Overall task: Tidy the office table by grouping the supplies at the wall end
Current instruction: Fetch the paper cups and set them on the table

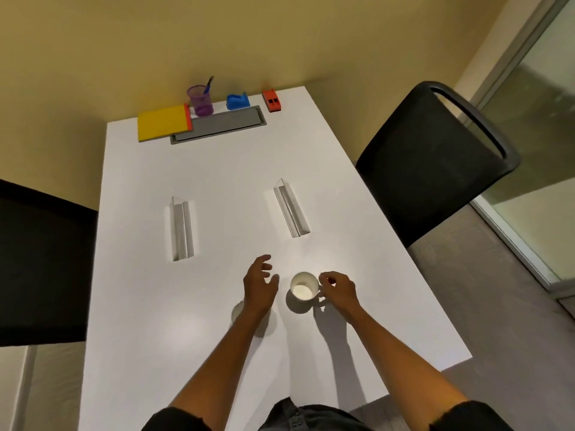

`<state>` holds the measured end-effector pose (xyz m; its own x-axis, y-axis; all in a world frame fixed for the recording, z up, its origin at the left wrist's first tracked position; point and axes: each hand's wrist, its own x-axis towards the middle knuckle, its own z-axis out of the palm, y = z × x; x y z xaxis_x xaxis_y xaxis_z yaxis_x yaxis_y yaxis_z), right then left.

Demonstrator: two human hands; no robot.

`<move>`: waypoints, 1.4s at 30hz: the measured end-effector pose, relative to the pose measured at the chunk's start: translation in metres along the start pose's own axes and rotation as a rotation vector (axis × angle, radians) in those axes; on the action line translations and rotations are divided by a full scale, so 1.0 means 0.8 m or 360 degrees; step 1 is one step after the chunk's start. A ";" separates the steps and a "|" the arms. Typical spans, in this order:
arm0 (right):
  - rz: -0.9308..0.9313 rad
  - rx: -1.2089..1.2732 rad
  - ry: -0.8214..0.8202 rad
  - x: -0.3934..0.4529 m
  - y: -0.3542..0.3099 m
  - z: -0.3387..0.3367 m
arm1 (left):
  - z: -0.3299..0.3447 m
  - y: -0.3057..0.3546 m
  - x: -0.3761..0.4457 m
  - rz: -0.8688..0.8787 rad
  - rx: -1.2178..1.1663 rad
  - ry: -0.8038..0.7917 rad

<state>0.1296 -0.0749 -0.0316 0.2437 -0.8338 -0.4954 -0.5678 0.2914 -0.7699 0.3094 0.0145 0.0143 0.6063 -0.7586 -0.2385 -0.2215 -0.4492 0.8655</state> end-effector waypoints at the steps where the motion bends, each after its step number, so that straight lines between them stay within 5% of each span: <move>1: -0.0003 -0.0008 0.0018 0.004 0.007 -0.002 | 0.008 0.001 -0.002 -0.0018 0.0011 -0.0046; 15: -0.0206 -0.0352 -0.0211 0.009 0.015 0.012 | 0.066 -0.027 -0.013 -0.0485 0.0153 -0.0335; 42: -0.0173 -0.0070 0.0029 0.113 -0.019 -0.029 | 0.126 0.026 0.085 -0.0244 0.0085 -0.0310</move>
<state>0.1425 -0.1658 -0.0554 0.2914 -0.8679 -0.4023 -0.5729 0.1784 -0.8000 0.2692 -0.0936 -0.0284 0.4784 -0.7541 -0.4500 -0.1817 -0.5864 0.7894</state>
